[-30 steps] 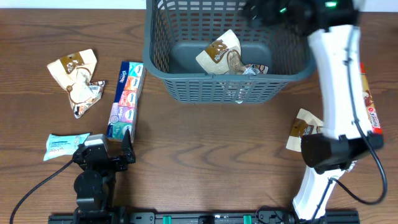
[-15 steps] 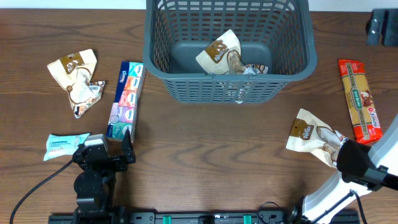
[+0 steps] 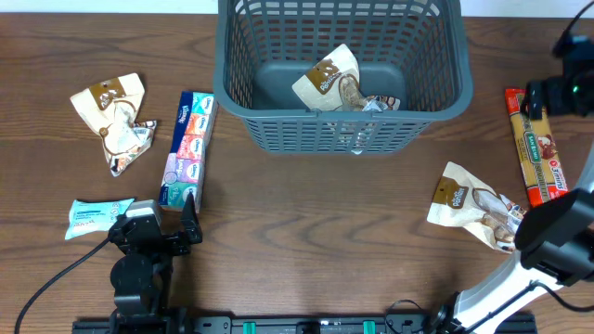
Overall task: Pack container
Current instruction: 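Move the right gripper to the San Remo pasta packet and grasp it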
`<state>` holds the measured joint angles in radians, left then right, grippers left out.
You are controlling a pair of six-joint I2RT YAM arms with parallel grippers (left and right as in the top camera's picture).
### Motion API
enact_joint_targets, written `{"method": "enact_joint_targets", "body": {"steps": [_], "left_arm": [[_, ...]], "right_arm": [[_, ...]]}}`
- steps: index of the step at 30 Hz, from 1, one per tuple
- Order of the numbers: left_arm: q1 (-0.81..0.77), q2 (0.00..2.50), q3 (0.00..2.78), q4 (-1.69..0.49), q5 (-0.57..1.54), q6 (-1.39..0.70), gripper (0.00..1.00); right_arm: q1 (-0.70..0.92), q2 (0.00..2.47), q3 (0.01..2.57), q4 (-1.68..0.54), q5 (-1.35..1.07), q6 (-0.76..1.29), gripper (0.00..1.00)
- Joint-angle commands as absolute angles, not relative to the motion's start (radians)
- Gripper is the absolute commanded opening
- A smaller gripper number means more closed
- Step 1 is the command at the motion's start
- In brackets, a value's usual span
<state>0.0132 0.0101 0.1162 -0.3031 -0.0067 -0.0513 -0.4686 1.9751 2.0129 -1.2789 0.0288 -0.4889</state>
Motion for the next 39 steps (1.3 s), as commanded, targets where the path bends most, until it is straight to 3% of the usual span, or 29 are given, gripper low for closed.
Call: {"method": "enact_joint_targets", "body": {"steps": [1,10,18,31,39], "left_arm": [[0.019,0.004,0.096,-0.316,-0.007,-0.046,0.99],[0.019,0.004,0.096,-0.316,-0.007,-0.046,0.99],[0.019,0.004,0.096,-0.316,-0.007,-0.046,0.99],[0.019,0.004,0.096,-0.316,-0.007,-0.046,0.98],[0.019,0.004,0.096,-0.316,-0.007,-0.046,0.99]], "right_arm": [[-0.491,1.966,1.949,-1.233,0.105,-0.514,0.99],[-0.559,1.969,1.889,-1.106,0.118,-0.585,0.99],[-0.645,2.054,1.815,-1.066,-0.045,-0.594,0.99],[-0.614,2.341,1.767,-1.019,-0.064,-0.535,0.99],[-0.612,2.398,1.767,-1.007,-0.064,-0.528,0.99]]}}
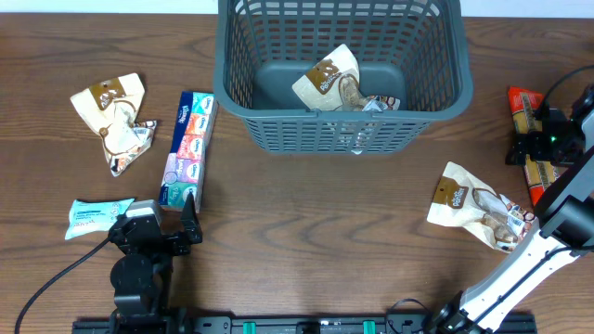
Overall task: Pack container
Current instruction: 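Move the right gripper to the San Remo pasta packet and grasp it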
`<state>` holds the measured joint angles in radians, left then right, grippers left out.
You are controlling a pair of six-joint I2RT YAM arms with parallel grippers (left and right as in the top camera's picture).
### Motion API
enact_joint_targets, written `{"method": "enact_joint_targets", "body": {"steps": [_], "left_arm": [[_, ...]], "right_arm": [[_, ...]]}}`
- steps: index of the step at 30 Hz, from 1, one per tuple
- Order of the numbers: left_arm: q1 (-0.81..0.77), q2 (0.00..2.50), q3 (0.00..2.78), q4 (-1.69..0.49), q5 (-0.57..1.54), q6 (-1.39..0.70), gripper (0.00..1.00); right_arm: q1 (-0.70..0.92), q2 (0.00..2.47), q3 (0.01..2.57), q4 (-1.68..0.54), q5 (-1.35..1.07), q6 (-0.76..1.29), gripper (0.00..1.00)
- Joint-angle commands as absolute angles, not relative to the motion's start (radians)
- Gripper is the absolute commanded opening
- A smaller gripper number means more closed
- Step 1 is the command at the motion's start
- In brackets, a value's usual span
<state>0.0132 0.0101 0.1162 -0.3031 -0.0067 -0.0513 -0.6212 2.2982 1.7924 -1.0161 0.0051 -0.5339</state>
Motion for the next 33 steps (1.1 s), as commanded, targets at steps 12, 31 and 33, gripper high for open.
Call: {"method": "enact_joint_targets", "body": {"steps": [12,31,33], "left_arm": [[0.019,0.004,0.096,-0.316,-0.007,-0.046,0.99],[0.019,0.004,0.096,-0.316,-0.007,-0.046,0.99],[0.019,0.004,0.096,-0.316,-0.007,-0.046,0.99]], "right_arm": [[-0.616,2.398,1.767,-0.995,-0.072,-0.516,0.46],[-0.579,2.366,1.901,-1.071,-0.325,-0.438,0.02],[-0.565,2.347,1.981,-1.117,-0.350,-0.438,0.01]]}}
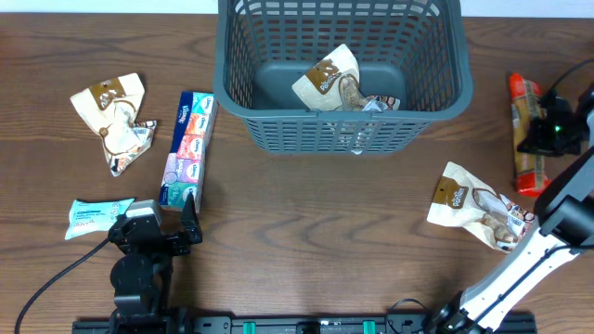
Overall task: Pack container
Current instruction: 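Move the right gripper to the San Remo pasta packet and grasp it, then lower the pasta packet into the basket and open the right gripper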
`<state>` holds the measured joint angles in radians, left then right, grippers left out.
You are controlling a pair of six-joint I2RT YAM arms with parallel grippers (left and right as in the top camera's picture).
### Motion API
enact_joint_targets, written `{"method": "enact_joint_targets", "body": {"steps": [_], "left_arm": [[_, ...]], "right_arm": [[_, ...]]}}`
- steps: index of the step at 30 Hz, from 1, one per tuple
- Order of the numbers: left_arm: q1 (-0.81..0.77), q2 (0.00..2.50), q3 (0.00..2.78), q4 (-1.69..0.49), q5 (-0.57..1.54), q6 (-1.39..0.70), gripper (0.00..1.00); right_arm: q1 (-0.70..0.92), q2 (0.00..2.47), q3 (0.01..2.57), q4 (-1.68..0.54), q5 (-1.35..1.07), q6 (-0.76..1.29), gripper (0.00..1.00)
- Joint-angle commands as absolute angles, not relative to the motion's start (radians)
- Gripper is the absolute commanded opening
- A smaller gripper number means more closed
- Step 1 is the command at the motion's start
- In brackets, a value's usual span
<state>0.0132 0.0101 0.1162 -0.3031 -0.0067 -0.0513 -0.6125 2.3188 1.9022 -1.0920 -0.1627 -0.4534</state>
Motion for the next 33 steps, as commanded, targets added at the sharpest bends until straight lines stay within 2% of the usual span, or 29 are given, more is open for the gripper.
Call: {"method": "enact_joint_targets", "body": {"steps": [1,9,15,24,33], "left_arm": [[0.019,0.004,0.096,-0.316,-0.007,-0.046,0.99],[0.019,0.004,0.096,-0.316,-0.007,-0.046,0.99],[0.019,0.004,0.096,-0.316,-0.007,-0.046,0.99],[0.019,0.004,0.096,-0.316,-0.007,-0.046,0.99],[0.019,0.004,0.096,-0.316,-0.007,-0.046,0.99]], "right_arm": [[-0.556,2.334,2.028,-1.143,-0.357,-0.433,0.02],[-0.480,2.156,2.345,-1.229,-0.374,-0.392,0.01],[-0.416,1.983,2.469,-1.223,-0.375,-0.378,0.01],[-0.223,1.759,2.490,-1.145,-0.432,-0.374,0.01],[0.024,1.790,2.486,-1.063,-0.487,-0.371,0.01]]}}
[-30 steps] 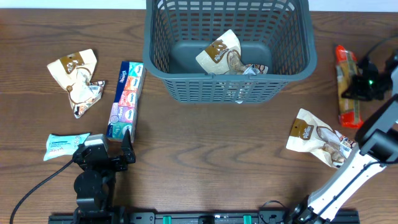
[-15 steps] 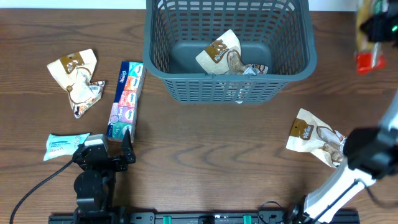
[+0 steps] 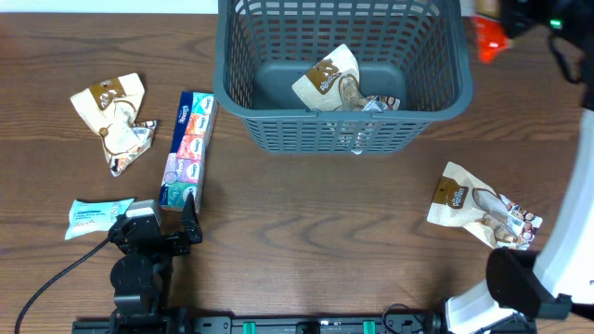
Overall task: Pack container
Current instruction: 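Lower the pasta packet into the basket and open the right gripper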
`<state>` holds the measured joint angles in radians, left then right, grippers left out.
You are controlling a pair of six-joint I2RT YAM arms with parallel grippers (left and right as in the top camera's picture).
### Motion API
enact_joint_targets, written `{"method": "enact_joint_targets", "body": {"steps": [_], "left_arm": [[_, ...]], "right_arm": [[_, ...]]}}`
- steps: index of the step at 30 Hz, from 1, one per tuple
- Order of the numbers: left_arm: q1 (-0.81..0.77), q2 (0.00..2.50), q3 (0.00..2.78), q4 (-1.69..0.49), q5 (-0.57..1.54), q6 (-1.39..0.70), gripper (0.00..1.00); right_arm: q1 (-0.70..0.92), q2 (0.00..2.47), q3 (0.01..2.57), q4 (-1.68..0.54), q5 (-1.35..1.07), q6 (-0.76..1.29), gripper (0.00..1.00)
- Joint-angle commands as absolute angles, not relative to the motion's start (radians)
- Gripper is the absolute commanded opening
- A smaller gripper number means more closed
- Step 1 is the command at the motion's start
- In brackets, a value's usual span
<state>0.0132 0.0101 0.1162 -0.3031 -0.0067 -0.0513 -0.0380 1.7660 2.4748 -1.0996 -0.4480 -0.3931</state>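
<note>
The grey basket stands at the back middle with a beige snack bag inside it. My right gripper is raised at the basket's back right corner, shut on a long red packet; only the packet's red end shows beside the dark fingers. My left gripper rests low at the front left, its fingers together and holding nothing, just below the tissue pack.
A beige snack bag lies at the right. Another beige bag lies crumpled at the far left. A light blue packet sits beside the left arm. The right arm's base rises at the front right corner.
My right gripper has lifted the long red packet off the table at the right edge and now holds it high by the basket's back right corner. The left arm has not moved.
My right gripper hovered over the long red packet lying at the table's right edge. It then stood down at the packet's middle, and later gripped it there. Now the packet is off the table and up beside the basket. The left arm stayed still throughout.
</note>
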Motion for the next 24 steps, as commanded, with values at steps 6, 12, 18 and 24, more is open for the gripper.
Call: {"method": "enact_joint_targets", "body": {"steps": [6,12,18,24], "left_arm": [[0.019,0.004,0.096,-0.316,-0.007,-0.046,0.99],[0.019,0.004,0.096,-0.316,-0.007,-0.046,0.99],[0.019,0.004,0.096,-0.316,-0.007,-0.046,0.99],[0.019,0.004,0.096,-0.316,-0.007,-0.046,0.98]], "right_arm": [[0.146,1.892,2.486,-1.029,-0.487,-0.371,0.01],[0.213,1.987,2.486,-1.037,-0.487,-0.371,0.01],[0.240,2.049,2.486,-1.100,-0.479,-0.371,0.01],[0.242,2.097,2.484,-1.198,-0.471,-0.383,0.01]]}}
